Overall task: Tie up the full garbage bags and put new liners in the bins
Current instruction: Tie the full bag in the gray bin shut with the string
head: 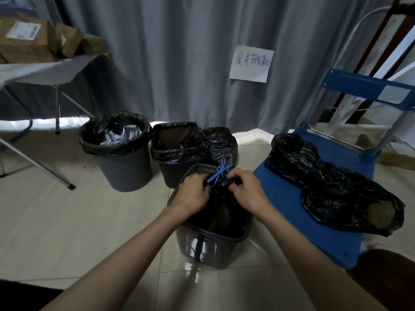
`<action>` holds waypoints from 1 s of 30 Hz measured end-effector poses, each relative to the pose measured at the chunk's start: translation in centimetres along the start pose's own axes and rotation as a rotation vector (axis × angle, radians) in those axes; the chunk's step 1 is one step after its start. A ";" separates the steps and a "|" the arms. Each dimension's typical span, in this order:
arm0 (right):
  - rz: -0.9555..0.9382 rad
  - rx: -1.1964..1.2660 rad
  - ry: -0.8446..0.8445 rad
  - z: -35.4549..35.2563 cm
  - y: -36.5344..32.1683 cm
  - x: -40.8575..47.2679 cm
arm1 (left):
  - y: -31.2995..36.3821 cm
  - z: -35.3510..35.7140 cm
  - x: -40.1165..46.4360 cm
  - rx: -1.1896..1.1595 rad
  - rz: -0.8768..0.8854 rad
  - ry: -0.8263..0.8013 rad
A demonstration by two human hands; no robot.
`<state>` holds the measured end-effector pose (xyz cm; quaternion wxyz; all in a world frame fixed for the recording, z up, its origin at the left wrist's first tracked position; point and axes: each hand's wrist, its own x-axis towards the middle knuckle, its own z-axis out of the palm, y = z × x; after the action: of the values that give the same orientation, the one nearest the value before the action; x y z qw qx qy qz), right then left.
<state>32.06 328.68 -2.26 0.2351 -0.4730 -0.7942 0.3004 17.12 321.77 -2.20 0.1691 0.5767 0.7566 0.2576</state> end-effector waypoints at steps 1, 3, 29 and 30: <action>-0.012 0.038 0.018 -0.2 -0.2 0.1 | 0.2 -0.5 0.0 -0.036 0.000 0.029; -0.037 0.145 0.051 -0.7 -0.8 0.4 | 0.6 -1.7 0.0 -0.085 0.023 0.093; -0.347 0.485 0.525 -17.5 -15.3 11.3 | 16.5 -19.2 12.8 -0.237 0.254 0.468; -0.348 0.475 0.540 -17.3 -14.7 12.1 | 16.6 -18.8 13.5 -0.246 0.266 0.463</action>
<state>29.10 338.39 21.38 0.5856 -0.3260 -0.6806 0.2960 16.00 334.43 23.27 0.0255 0.5719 0.6559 0.4921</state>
